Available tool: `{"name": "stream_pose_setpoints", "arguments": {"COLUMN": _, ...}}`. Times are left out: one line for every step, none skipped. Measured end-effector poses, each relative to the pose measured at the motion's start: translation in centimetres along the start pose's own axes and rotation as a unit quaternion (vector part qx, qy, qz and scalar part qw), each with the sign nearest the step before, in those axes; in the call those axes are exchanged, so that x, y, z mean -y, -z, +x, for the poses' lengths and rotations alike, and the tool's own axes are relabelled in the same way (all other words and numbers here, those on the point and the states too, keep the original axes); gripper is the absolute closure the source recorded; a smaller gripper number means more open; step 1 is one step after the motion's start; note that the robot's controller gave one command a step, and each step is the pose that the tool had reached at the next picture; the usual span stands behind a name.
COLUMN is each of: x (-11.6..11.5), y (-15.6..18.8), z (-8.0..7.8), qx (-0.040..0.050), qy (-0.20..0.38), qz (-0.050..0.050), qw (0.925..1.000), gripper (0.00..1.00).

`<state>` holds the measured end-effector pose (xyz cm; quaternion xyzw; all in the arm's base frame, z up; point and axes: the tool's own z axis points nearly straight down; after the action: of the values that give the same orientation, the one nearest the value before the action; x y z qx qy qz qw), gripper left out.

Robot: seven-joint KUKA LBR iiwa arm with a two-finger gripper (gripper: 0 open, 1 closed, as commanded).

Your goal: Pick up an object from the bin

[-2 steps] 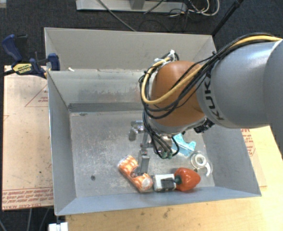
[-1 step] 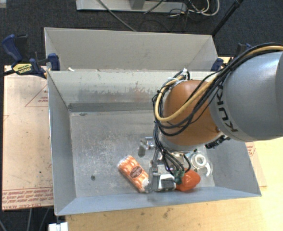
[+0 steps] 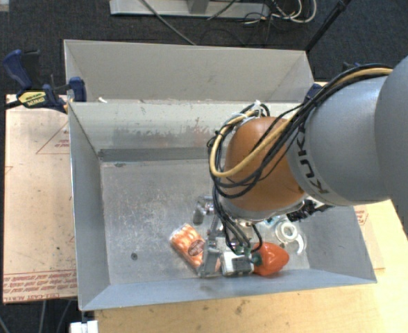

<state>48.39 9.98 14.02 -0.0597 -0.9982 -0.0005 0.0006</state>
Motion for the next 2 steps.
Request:
{"name": "stream_pose_setpoints", "arguments": {"x": -0.31, "y": -6.98, "z": 0.10, "qx": 0.0054, "qy": 0.023, "qz": -0.001, "qw": 0.9997, "gripper": 0.00}}
{"name": "stream_pose_setpoints", "arguments": {"x": 0.44, "y": -6.91, "z": -0.08, "qx": 0.0041, "qy": -0.069, "qz": -0.002, "qw": 0.9976, "gripper": 1.00}}
